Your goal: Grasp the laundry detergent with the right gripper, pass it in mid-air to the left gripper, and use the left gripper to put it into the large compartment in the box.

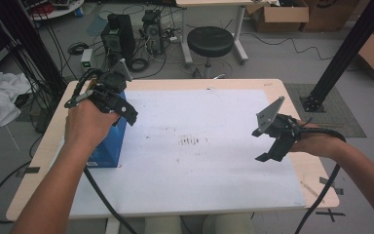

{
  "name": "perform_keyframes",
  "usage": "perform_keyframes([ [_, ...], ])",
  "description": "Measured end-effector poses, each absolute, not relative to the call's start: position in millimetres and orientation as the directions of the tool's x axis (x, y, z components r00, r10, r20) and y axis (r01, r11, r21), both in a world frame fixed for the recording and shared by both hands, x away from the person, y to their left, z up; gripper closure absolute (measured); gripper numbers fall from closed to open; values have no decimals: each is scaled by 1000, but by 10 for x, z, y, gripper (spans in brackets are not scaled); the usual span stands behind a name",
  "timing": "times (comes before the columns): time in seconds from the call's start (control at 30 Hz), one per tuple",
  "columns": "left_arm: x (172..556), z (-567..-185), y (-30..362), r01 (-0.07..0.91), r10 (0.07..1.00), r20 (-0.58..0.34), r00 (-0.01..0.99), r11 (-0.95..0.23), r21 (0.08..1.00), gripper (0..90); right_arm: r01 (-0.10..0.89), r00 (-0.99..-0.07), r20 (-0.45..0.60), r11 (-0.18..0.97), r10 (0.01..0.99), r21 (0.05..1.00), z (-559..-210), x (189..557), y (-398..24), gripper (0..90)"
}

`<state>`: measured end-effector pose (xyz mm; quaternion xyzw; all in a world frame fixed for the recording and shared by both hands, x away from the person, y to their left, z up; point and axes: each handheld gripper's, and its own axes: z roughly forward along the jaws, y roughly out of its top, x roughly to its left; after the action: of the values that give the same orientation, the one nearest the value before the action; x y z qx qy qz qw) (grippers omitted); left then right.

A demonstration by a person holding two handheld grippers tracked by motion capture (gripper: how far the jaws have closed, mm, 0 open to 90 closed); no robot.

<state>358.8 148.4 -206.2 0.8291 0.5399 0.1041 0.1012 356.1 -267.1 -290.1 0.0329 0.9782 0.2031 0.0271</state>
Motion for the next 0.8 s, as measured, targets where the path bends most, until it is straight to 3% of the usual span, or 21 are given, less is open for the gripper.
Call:
perform_keyframes([
  [0.8,3637,-2101,830,786,825,77,559,-558,267,185,69,-995,-33,914,90,400,-2896,3570,-2654,174],
])
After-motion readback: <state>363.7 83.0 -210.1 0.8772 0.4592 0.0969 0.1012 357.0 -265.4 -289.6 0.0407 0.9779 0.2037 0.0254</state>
